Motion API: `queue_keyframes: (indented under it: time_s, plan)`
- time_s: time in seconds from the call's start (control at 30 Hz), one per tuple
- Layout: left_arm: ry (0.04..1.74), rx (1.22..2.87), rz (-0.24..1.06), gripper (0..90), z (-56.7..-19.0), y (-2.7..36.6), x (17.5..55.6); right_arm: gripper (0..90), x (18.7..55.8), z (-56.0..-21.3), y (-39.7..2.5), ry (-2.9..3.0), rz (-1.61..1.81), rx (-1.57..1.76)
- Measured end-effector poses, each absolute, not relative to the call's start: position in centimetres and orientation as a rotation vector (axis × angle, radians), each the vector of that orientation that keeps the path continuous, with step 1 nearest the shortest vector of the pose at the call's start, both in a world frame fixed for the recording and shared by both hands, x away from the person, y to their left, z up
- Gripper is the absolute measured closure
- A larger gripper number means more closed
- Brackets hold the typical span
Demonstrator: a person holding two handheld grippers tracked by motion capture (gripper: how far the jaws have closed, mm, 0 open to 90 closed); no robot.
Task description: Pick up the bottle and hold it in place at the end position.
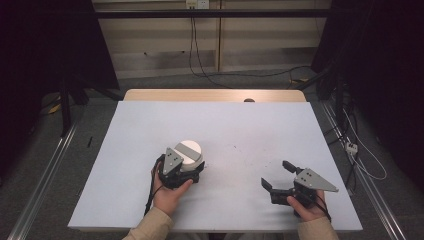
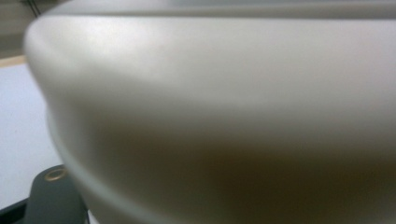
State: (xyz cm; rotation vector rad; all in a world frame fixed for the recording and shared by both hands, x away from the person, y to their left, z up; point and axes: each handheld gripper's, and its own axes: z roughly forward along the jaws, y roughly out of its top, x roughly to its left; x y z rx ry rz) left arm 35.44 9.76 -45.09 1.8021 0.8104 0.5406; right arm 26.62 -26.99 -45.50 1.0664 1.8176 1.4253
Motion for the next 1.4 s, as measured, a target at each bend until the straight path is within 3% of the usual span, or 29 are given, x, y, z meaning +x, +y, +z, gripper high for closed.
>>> queue_keyframes:
  time_s: [1.4]
  plan:
    - [0.615,1.865,0.383,18.5,-42.9,6.9,40.6,4.1,27.2,-45.4,-26.8,1.808,1.416,1.063]
